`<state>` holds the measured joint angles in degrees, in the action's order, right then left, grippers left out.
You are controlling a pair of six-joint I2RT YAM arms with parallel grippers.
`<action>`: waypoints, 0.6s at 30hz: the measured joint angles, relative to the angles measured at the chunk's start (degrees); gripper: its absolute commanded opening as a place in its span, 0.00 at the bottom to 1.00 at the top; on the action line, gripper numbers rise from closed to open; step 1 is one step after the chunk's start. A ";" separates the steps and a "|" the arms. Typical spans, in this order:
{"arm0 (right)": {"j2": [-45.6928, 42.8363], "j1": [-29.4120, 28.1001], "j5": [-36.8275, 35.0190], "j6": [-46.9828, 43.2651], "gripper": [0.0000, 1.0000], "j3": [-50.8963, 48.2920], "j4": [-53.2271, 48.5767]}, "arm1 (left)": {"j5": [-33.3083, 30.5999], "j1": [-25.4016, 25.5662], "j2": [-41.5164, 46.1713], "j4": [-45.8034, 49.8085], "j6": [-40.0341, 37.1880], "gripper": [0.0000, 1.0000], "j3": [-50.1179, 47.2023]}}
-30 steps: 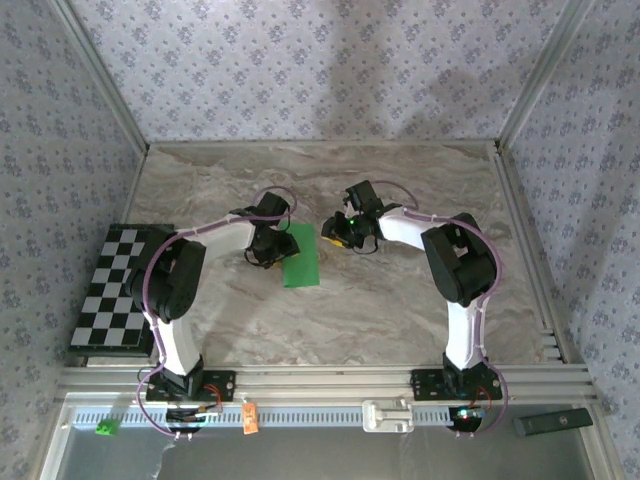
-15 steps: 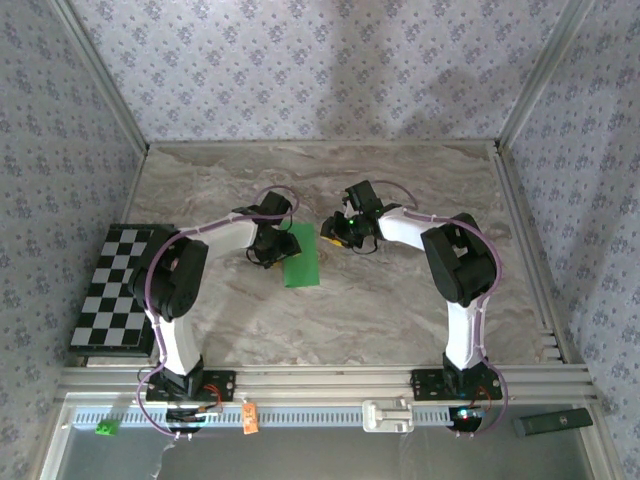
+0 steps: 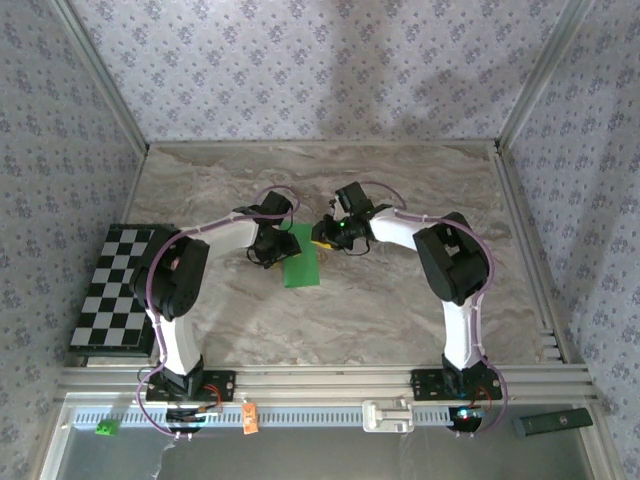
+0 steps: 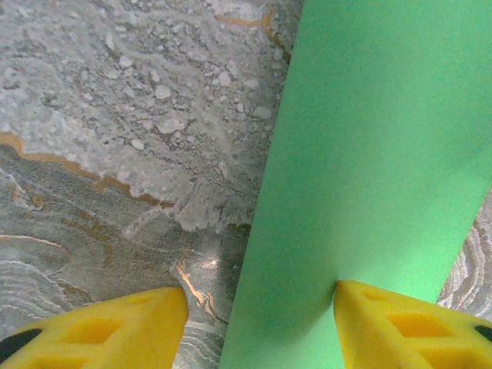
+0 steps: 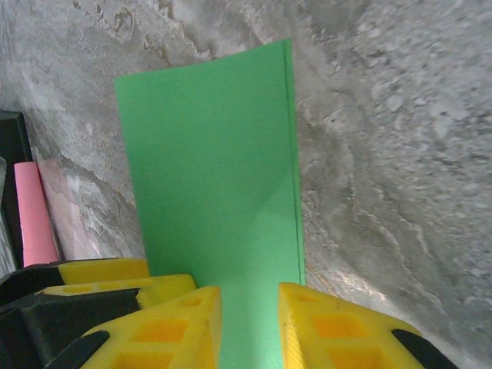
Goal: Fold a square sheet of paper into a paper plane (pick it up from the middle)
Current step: Hold the square sheet of paper at the center of the table.
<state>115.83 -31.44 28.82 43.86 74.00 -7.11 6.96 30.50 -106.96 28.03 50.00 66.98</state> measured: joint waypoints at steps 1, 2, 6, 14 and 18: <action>0.17 -0.11 0.17 -0.15 0.25 0.15 -0.04 | 0.00 0.00 -0.04 0.11 0.00 0.56 0.09; 0.35 -0.22 0.39 -0.22 0.25 0.26 -0.11 | 0.00 0.02 -0.07 0.15 -0.02 0.56 0.11; 1.03 -0.37 0.81 -0.85 0.23 1.09 -0.63 | 0.00 0.04 -0.26 0.33 -0.02 0.56 0.31; 3.17 -0.59 1.05 -1.68 0.18 2.49 -1.66 | -0.02 0.04 -0.70 0.87 -0.42 0.56 0.76; 4.24 -0.81 1.07 -1.99 0.18 2.93 -2.49 | -0.02 0.04 -0.74 0.92 -0.44 0.56 0.76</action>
<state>120.07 -32.25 29.89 41.87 76.93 -9.61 6.94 30.55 -107.70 28.95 49.56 67.75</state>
